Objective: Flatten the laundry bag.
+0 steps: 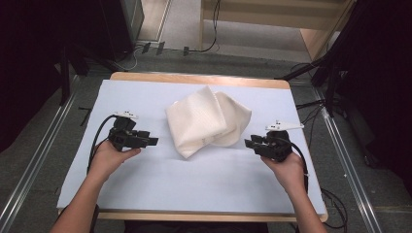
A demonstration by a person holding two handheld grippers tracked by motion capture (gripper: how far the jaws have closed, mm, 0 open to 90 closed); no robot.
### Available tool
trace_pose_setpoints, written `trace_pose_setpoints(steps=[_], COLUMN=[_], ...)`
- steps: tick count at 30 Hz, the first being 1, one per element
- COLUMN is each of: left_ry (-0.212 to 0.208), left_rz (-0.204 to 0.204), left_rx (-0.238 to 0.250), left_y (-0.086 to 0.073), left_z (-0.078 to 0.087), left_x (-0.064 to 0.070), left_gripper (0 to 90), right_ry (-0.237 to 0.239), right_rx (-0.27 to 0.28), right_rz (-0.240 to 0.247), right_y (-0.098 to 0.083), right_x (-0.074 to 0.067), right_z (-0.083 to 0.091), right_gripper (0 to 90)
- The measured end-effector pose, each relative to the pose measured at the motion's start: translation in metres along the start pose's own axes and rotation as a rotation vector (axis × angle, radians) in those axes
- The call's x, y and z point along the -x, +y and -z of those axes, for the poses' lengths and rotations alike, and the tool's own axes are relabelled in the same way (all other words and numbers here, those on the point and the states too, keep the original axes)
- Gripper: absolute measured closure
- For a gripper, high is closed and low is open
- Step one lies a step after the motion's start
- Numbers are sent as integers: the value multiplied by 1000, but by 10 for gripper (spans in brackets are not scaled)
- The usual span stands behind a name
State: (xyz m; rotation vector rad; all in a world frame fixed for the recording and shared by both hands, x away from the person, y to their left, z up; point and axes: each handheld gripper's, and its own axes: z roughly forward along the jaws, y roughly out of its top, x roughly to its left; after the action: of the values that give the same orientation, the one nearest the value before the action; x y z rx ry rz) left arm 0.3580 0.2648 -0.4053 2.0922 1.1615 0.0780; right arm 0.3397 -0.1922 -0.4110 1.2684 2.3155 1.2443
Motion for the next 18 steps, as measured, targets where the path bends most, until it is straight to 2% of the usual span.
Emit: trace_pose_setpoints(steps=[1, 3, 9, 13, 18], left_ry=[0, 0, -1, -8, 2], left_rz=[0, 1, 10, 53, 46], left_rx=[0, 0, -1, -3, -1], left_y=[0, 0, -1, -2, -4], left_z=[0, 0, 1, 2, 5], left_x=[0, 0, -1, -5, -6], left_gripper=[462, 461, 453, 439, 437], right_ry=[0, 16, 8, 2, -14], right_rx=[0, -5, -36, -49, -47], right_rz=[0, 8, 18, 23, 9], right_y=[0, 7, 16, 22, 27], right_x=[0, -7, -17, -22, -23], right_z=[0, -6, -25, -36, -53], right_gripper=[677, 740, 891, 900, 900])
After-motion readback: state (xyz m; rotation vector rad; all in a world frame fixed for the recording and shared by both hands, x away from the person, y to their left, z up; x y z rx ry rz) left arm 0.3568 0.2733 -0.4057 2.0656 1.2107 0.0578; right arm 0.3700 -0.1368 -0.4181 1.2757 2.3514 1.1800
